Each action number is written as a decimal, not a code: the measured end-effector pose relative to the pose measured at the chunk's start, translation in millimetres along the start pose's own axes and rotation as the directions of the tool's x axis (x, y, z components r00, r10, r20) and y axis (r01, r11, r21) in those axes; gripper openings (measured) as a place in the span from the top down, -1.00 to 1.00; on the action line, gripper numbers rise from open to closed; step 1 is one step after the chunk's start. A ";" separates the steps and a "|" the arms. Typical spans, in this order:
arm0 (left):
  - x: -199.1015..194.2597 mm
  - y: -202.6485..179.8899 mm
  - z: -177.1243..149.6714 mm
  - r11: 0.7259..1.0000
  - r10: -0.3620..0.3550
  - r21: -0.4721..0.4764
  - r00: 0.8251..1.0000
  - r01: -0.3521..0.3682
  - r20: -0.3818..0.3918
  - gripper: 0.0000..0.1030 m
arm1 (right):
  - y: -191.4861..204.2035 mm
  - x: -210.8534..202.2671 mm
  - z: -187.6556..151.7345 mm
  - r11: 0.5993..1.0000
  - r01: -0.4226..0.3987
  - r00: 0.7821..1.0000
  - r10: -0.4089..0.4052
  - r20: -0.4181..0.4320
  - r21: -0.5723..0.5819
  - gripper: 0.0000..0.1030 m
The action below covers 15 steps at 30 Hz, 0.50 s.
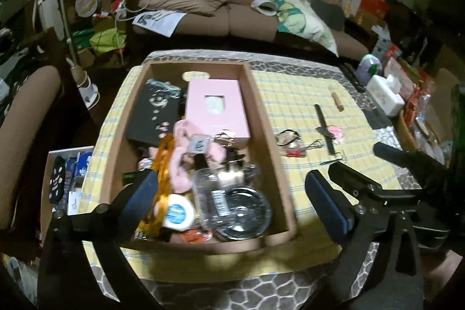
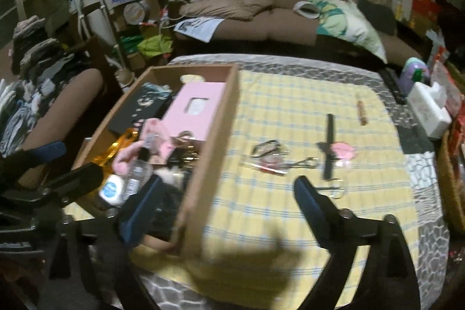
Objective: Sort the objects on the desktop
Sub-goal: 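Withdraw both tools from the cardboard box back over the table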
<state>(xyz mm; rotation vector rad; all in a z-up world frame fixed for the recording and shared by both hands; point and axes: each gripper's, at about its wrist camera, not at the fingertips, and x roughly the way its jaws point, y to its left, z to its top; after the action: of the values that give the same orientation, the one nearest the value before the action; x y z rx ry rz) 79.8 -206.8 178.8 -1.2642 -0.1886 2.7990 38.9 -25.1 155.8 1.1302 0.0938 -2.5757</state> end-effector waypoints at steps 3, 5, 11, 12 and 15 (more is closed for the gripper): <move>2.0 -15.3 0.9 1.000 -0.008 0.012 1.000 0.008 0.001 -0.99 | -17.9 -8.1 -4.1 1.000 0.020 1.000 -0.020 0.021 0.009 -0.99; 4.6 -26.4 0.4 1.000 -0.016 0.020 1.000 0.016 0.002 -0.99 | -28.7 -12.1 -6.3 0.999 0.038 0.999 -0.038 0.028 0.016 -0.99; 15.6 -57.2 1.7 0.999 -0.029 0.041 1.000 0.029 -0.002 -0.99 | -57.2 -22.0 -13.3 0.996 0.091 0.994 -0.092 0.060 0.015 -0.99; 17.8 -61.8 2.0 0.999 -0.032 0.044 0.999 0.032 -0.003 -0.99 | -62.0 -23.4 -14.6 0.995 0.100 0.993 -0.101 0.067 0.016 -0.99; 25.8 -76.4 3.3 0.998 -0.038 0.056 0.999 0.038 -0.006 -0.99 | -76.9 -26.1 -18.2 0.992 0.126 0.989 -0.127 0.082 0.017 -0.99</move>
<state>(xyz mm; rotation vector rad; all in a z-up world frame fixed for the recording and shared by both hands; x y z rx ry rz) 60.9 -128.6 172.3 -1.2423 -0.1314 2.7485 43.6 58.0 156.9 1.0516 0.1356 -2.7340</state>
